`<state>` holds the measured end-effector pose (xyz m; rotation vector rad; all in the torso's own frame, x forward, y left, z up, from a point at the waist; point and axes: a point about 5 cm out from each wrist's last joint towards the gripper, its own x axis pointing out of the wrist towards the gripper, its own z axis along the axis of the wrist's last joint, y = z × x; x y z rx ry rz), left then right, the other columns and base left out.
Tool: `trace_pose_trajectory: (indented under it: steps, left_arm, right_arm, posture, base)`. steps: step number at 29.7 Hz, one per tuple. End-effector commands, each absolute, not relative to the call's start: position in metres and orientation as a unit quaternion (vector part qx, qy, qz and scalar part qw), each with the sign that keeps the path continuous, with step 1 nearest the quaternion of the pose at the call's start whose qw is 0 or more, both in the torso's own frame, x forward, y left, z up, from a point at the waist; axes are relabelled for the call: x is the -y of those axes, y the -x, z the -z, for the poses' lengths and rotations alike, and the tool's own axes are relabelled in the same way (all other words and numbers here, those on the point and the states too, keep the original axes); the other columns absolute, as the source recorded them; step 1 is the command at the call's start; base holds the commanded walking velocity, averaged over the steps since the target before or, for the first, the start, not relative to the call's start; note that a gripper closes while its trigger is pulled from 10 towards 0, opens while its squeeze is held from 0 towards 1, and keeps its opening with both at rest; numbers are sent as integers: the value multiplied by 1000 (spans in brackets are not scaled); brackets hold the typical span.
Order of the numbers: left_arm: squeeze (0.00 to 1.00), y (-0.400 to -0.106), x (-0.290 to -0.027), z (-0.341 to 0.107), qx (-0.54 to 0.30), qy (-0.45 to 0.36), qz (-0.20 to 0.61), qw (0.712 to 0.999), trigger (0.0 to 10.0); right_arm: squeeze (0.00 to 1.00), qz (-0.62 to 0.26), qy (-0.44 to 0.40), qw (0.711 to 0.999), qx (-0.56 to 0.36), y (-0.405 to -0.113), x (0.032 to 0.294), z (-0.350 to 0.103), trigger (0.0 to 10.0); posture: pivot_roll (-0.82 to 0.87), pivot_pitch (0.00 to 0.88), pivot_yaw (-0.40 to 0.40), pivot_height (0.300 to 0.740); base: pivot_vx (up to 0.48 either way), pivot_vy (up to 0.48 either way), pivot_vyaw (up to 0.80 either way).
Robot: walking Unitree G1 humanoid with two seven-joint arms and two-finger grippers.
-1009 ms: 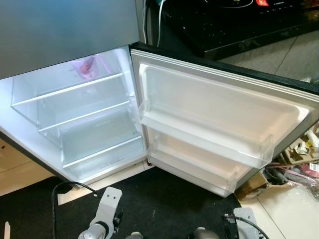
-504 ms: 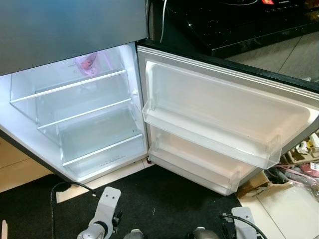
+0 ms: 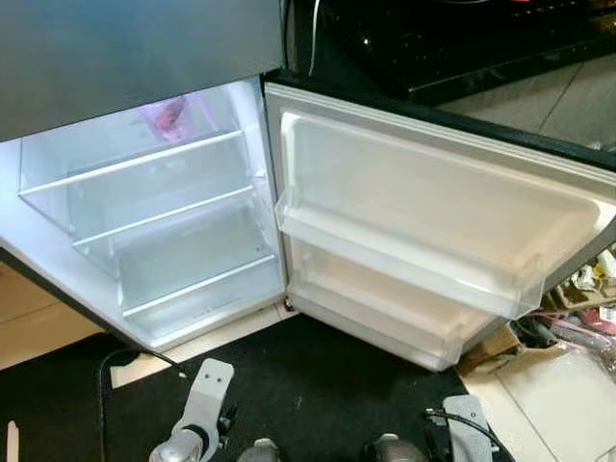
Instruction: Restocking fridge
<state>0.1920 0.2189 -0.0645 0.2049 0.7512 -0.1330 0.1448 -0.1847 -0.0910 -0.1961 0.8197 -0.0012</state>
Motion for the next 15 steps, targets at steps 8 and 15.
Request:
trace_pose_trajectory:
  steps: [8, 15]
  left_arm:
    - [0, -181, -220, 70, -383, -98, 60, 917, 10000]
    - [0, -182, -222, 70, -383, -100, 57, 917, 10000]
  right_arm:
    - [0, 2, 90, 905, -415, -133, 184, 96, 10000]
    - [0, 1, 90, 906, -415, -134, 183, 96, 10000]
  posture:
    - [-84, 153, 4, 727]
    - [-83, 152, 5, 727]
  base:
    - [-278, 0, 0]
    - [-222, 0, 0]
